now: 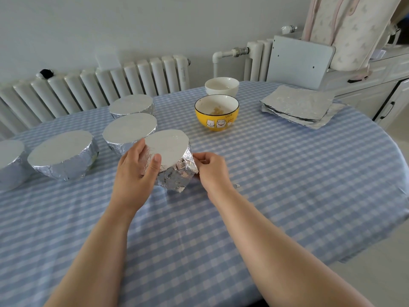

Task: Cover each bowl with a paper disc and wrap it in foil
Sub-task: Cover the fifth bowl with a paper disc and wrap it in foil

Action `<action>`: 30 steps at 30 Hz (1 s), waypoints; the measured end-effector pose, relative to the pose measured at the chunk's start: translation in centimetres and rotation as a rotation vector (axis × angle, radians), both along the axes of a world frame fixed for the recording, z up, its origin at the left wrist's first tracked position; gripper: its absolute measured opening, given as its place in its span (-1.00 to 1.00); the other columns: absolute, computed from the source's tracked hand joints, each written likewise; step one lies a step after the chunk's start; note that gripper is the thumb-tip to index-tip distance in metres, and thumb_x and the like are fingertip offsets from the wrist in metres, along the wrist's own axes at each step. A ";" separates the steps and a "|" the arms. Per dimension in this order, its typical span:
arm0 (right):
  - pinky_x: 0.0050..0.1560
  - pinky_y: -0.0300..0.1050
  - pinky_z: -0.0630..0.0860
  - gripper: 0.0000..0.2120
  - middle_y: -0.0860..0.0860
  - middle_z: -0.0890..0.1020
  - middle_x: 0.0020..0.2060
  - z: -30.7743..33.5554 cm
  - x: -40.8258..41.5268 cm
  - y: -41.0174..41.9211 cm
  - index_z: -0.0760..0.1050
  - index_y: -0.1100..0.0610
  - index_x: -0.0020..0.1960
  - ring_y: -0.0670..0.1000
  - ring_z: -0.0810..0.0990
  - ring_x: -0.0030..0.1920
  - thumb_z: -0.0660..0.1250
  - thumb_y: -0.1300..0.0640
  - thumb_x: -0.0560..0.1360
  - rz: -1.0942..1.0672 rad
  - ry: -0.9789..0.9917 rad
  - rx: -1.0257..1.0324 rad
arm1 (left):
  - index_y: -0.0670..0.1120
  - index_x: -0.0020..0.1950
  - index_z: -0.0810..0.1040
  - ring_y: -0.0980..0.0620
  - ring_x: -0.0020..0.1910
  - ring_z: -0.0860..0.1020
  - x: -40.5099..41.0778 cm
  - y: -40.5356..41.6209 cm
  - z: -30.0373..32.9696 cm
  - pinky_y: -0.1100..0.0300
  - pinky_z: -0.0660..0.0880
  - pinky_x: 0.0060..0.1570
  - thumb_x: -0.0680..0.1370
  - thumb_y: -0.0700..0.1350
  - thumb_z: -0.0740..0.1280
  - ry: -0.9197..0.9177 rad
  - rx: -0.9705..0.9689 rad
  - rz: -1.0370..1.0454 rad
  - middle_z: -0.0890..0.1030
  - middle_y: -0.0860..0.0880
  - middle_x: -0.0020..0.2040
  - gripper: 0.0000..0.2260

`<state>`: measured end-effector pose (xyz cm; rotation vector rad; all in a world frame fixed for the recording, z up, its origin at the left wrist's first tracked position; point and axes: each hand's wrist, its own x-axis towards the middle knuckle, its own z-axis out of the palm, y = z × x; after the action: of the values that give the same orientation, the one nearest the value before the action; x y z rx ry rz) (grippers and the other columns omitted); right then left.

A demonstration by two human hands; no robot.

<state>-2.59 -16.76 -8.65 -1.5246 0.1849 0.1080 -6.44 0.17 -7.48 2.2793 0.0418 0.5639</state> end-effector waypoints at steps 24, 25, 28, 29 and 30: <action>0.03 0.01 0.54 -0.64 0.13 0.69 -0.01 1.4 -0.8 -2.0 0.37 -0.03 0.06 0.15 0.66 0.02 0.14 -0.32 0.57 0.317 -0.176 -0.268 | -0.08 0.51 0.31 0.00 0.44 0.31 -0.4 -0.7 0.2 0.18 0.24 0.31 0.51 0.34 0.22 0.005 0.031 0.035 0.42 0.00 0.42 -0.30; -0.04 -0.01 0.52 -0.67 0.14 0.70 -0.03 1.6 -0.9 -1.9 0.38 -0.01 0.05 0.16 0.67 -0.02 0.14 -0.28 0.59 0.316 -0.188 -0.276 | -0.08 0.50 0.32 -0.01 0.43 0.31 -0.3 -0.6 0.2 0.18 0.24 0.31 0.51 0.33 0.22 0.005 0.034 0.035 0.43 0.00 0.42 -0.30; -0.10 -0.07 0.45 -0.70 0.17 0.68 -0.03 1.5 -0.8 -1.4 0.41 0.03 0.07 0.05 0.63 -0.10 0.15 -0.20 0.62 0.264 -0.200 -0.273 | -0.08 0.49 0.33 -0.02 0.42 0.34 -0.2 -0.4 0.3 0.15 0.28 0.32 0.51 0.34 0.26 0.009 0.025 0.032 0.44 0.00 0.40 -0.31; -0.10 -0.09 0.46 -0.70 0.16 0.68 -0.02 1.4 -0.8 -1.2 0.42 0.04 0.08 0.02 0.63 -0.08 0.14 -0.19 0.63 0.244 -0.192 -0.255 | -0.09 0.49 0.34 -0.02 0.42 0.34 -0.2 -0.4 0.3 0.14 0.29 0.32 0.52 0.32 0.28 0.006 0.026 0.031 0.45 -0.01 0.40 -0.32; -0.10 -0.11 0.46 -0.70 0.12 0.67 -0.01 1.3 -0.8 -1.0 0.42 0.05 0.09 -0.01 0.62 -0.07 0.14 -0.18 0.63 0.231 -0.181 -0.236 | -0.09 0.48 0.34 -0.03 0.41 0.35 -0.2 -0.5 0.3 0.15 0.29 0.31 0.52 0.29 0.29 0.005 0.027 0.033 0.45 -0.02 0.40 -0.34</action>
<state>-3.42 -17.75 -7.33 -1.7777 -0.1282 0.1337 -6.69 -0.32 -7.19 2.3103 0.0743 0.5790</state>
